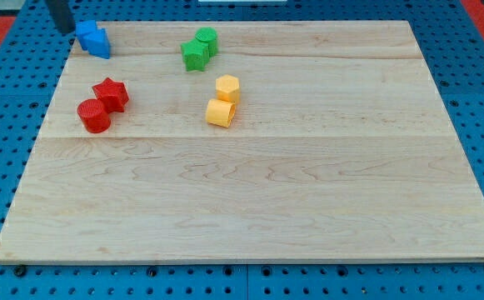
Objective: Move the blue cube to the right of the triangle
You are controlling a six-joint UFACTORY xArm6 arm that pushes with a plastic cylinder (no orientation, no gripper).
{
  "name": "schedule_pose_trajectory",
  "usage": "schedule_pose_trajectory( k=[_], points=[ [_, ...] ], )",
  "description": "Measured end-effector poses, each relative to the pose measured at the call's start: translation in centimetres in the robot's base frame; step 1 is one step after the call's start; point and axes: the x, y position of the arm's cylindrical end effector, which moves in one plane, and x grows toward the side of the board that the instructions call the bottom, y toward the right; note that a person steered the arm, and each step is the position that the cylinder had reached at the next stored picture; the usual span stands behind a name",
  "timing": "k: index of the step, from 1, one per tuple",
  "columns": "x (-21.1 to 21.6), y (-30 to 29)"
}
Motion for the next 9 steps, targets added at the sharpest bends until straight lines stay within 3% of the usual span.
schedule_pose_trajectory(
  k=[6,8,9],
  points=[
    [3.2,1.0],
    [4.8,4.4],
    [4.5,2.3]
  ],
)
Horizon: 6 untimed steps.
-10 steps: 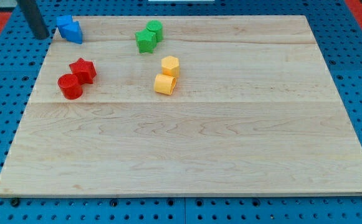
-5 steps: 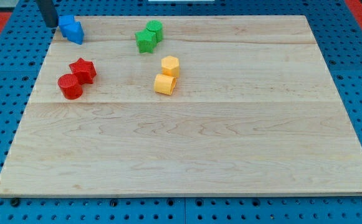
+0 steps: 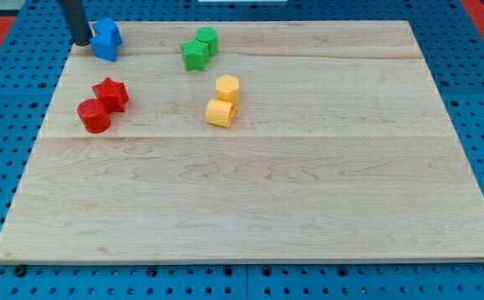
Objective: Move the blue cube to the right of the triangle
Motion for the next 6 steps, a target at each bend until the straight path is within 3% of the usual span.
schedule_pose_trajectory(
  k=[2,3,6],
  points=[
    [-4.9,3.9],
    [-2.3,4.6],
    [-1.7,6.7]
  ],
)
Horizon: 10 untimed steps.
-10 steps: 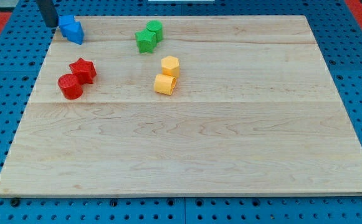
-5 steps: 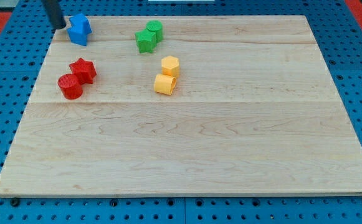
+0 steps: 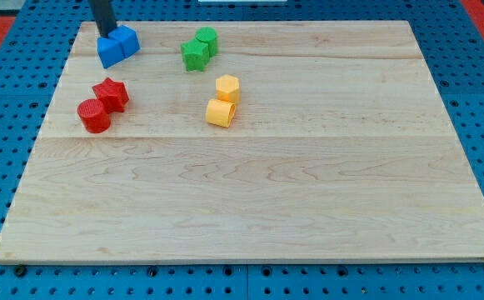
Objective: Move the blue cube to the right of the triangle
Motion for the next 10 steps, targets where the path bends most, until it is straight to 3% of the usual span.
schedule_pose_trajectory(
  k=[6,7,9,10],
  points=[
    [-1.7,4.3],
    [-1.4,6.4],
    [3.4,5.2],
    [1.8,5.3]
  ],
)
